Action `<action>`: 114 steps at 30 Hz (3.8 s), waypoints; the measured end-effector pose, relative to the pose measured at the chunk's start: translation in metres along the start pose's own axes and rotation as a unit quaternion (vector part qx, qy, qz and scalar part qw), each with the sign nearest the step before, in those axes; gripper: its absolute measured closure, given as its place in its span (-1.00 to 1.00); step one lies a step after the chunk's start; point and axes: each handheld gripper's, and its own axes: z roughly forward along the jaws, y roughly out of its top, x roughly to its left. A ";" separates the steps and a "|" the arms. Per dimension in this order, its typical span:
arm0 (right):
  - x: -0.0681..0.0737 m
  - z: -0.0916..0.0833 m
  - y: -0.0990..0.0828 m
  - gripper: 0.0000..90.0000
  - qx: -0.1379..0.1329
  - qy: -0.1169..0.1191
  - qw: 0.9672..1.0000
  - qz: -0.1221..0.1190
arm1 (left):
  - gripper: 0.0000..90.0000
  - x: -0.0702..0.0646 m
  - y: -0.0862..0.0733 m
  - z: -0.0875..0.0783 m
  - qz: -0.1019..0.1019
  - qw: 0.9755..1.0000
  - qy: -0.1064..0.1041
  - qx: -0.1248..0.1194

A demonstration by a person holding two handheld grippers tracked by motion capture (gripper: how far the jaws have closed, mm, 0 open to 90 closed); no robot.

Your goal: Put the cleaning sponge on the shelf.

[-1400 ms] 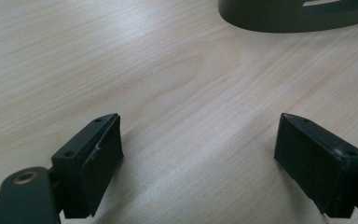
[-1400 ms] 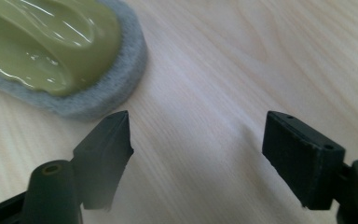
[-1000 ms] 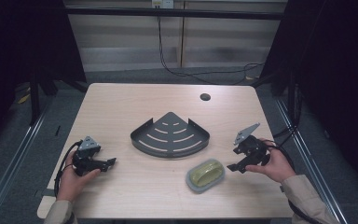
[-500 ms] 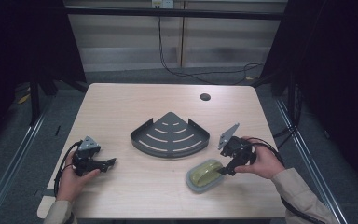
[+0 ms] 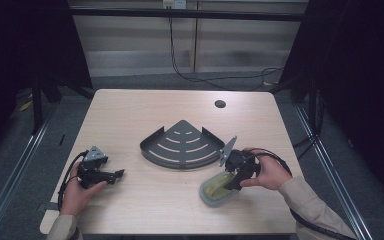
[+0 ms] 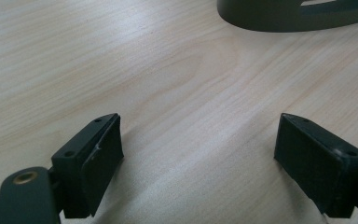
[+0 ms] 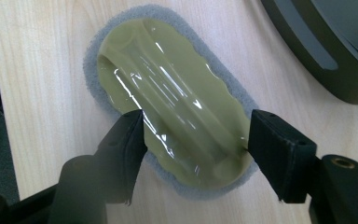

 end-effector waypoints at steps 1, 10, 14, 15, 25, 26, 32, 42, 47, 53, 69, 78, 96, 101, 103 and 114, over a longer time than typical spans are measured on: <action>0.000 0.000 0.000 -0.19 0.000 0.000 1.000 0.000 | -0.67 0.000 0.000 0.000 0.000 1.000 0.000 0.000; 0.000 0.007 0.014 0.27 0.014 0.002 1.000 -0.017 | -0.67 0.001 0.000 0.000 -0.001 1.000 -0.002 -0.002; 0.000 0.005 0.015 0.57 0.023 0.006 1.000 -0.016 | -0.67 0.001 0.000 -0.001 0.001 1.000 -0.002 0.000; 0.000 0.005 0.015 0.57 0.023 0.006 1.000 -0.016 | -0.67 0.001 0.000 -0.001 0.001 1.000 -0.002 0.000; -0.004 -0.006 0.013 0.58 0.023 0.007 1.000 0.018 | -0.67 0.000 0.000 0.000 0.002 1.000 -0.002 0.000; -0.005 -0.008 0.012 0.58 0.023 0.007 1.000 0.020 | -0.67 0.000 0.000 0.000 0.001 1.000 -0.001 -0.001; -0.009 -0.016 0.011 0.58 0.020 0.008 0.998 0.053 | -0.67 0.000 0.000 0.000 0.002 1.000 -0.001 0.000; -0.017 -0.029 0.013 0.58 0.016 0.006 0.997 0.081 | -0.67 0.000 0.000 0.000 0.002 1.000 -0.002 0.000; -0.021 -0.036 0.012 0.58 0.011 0.008 0.995 0.102 | -0.67 0.000 0.000 0.000 0.002 1.000 -0.002 0.000; -0.025 -0.041 0.012 0.58 0.008 0.002 0.994 0.114 | -0.67 0.000 0.000 0.000 0.002 1.000 -0.002 0.000; -0.038 -0.057 0.012 0.58 0.001 -0.006 0.990 0.139 | -0.67 0.000 0.000 0.000 0.002 1.000 -0.001 0.000; -0.045 -0.067 0.012 0.58 -0.008 -0.012 0.988 0.156 | -0.67 0.000 0.000 0.000 0.002 1.000 -0.001 0.000; -0.059 -0.076 0.023 0.58 -0.004 -0.037 0.983 0.179 | -0.67 0.000 0.000 0.000 -0.001 1.000 -0.001 -0.002; -0.062 -0.079 0.028 0.58 0.001 -0.041 0.983 0.177 | -0.67 0.000 0.000 0.000 -0.002 1.000 -0.002 -0.003; -0.064 -0.080 0.031 0.58 0.002 -0.043 0.983 0.176 | -0.67 0.000 0.000 0.000 -0.001 1.000 -0.002 -0.001; -0.074 -0.084 0.045 0.58 0.000 -0.063 0.980 0.189 | -0.67 0.000 0.000 -0.001 -0.001 1.000 -0.003 0.000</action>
